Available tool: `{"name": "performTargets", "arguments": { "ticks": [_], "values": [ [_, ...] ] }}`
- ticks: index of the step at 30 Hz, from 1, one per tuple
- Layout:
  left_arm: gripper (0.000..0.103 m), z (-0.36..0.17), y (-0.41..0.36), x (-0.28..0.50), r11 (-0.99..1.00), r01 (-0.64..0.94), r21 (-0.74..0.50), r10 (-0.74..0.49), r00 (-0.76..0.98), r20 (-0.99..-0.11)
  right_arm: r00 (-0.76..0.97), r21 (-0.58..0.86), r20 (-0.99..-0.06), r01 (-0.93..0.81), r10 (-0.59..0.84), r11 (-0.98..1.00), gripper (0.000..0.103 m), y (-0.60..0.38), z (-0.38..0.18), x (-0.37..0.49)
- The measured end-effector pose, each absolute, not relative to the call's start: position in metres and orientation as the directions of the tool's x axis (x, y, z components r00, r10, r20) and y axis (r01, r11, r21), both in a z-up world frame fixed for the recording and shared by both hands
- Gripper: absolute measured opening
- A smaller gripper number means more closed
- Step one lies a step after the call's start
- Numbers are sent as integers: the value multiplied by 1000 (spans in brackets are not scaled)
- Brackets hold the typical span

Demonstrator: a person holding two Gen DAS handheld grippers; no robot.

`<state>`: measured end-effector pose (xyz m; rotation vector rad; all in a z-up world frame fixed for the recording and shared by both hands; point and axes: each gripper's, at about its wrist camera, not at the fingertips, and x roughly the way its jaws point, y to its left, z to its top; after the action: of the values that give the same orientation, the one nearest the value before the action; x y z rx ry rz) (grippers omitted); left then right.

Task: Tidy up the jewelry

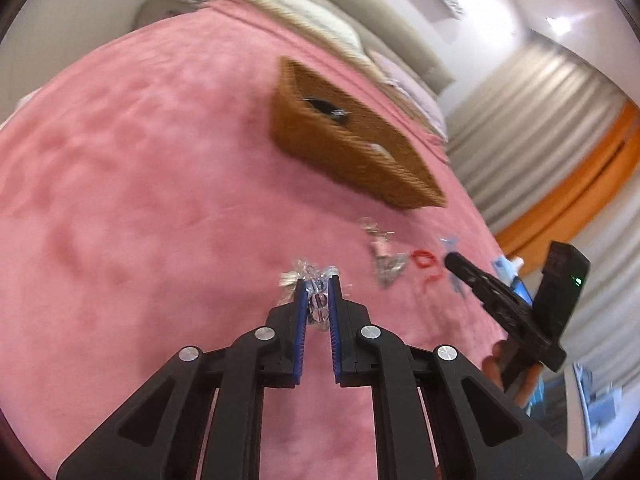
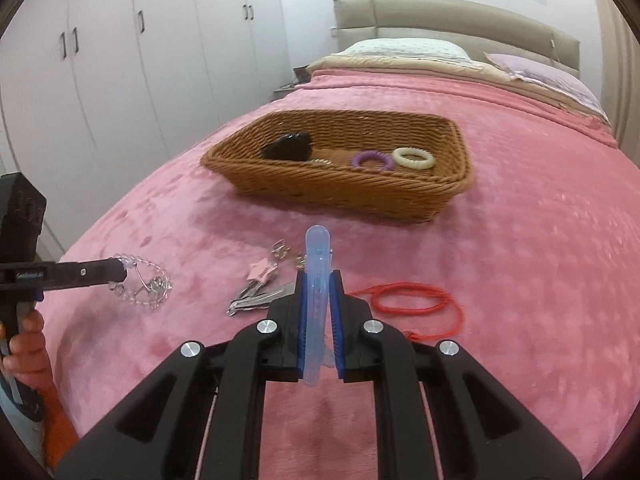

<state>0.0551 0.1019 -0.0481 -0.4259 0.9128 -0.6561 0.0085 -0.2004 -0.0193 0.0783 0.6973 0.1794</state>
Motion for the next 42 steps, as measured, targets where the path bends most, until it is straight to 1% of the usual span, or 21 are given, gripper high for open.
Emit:
{"name": "performTargets", "arguments": {
  "ticks": [3, 6, 7, 8, 9, 10, 12, 15, 20, 24, 26, 29, 32, 35, 36, 37, 38, 41, 42],
  "values": [
    [9, -54, 117, 53, 660, 328, -676, -745, 403, -532, 748, 127, -636, -139, 188, 982, 9, -199, -21, 8],
    [32, -60, 126, 49, 591, 329, -737, -801, 348, -487, 740, 146, -645, -129, 193, 981, 9, -202, -23, 10],
    [32, -61, 129, 47, 581, 323, -747, -807, 349, -477, 738, 149, -647, -125, 192, 981, 9, -203, -24, 11],
    [32, -62, 132, 45, 572, 323, -754, -813, 348, -467, 736, 151, -650, -123, 192, 981, 9, -203, -25, 11],
    [26, -63, 134, 43, 575, 321, -752, -810, 350, -470, 734, 152, -652, -121, 192, 981, 9, -203, -26, 11],
    [24, -62, 136, 41, 606, 310, -732, -786, 372, -494, 732, 153, -653, -121, 192, 981, 9, -203, -26, 12],
    [24, -56, 136, 36, 683, 310, -661, -722, 426, -545, 733, 153, -653, -122, 193, 981, 9, -203, -26, 12],
    [24, -49, 125, 37, 745, 326, -581, -663, 450, -598, 732, 151, -653, -124, 193, 981, 9, -203, -26, 12],
    [24, -51, 94, 55, 839, 362, -407, -539, 439, -719, 728, 156, -657, -124, 197, 980, 9, -203, -28, 13],
    [19, -55, 93, 61, 854, 389, -346, -499, 424, -756, 728, 157, -656, -127, 200, 979, 9, -203, -28, 14],
    [19, -55, 94, 58, 851, 417, -318, -489, 414, -767, 726, 156, -658, -128, 200, 979, 9, -203, -29, 14],
    [19, -51, 78, 57, 863, 459, -210, -421, 426, -801, 726, 156, -658, -129, 200, 979, 9, -202, -29, 14],
    [19, -48, 52, 52, 858, 513, -34, -310, 463, -831, 725, 155, -659, -128, 199, 980, 9, -202, -29, 14],
    [18, -53, 39, 59, 852, 523, 32, -255, 468, -846, 725, 156, -659, -128, 200, 979, 9, -203, -29, 14],
    [15, -54, 35, 61, 845, 533, 45, -255, 475, -842, 725, 157, -659, -128, 200, 979, 9, -203, -29, 14],
    [9, -53, 36, 63, 846, 532, 32, -264, 471, -842, 726, 158, -658, -127, 201, 979, 9, -203, -29, 14],
    [6, -52, 39, 65, 854, 520, 6, -278, 466, -840, 726, 161, -657, -126, 202, 979, 9, -204, -29, 14],
    [6, -48, 49, 64, 868, 495, -51, -328, 491, -807, 727, 167, -655, -125, 205, 978, 9, -205, -29, 14],
    [6, -44, 54, 61, 860, 502, -90, -374, 500, -781, 727, 170, -655, -125, 207, 978, 9, -205, -29, 14]
  ]
}}
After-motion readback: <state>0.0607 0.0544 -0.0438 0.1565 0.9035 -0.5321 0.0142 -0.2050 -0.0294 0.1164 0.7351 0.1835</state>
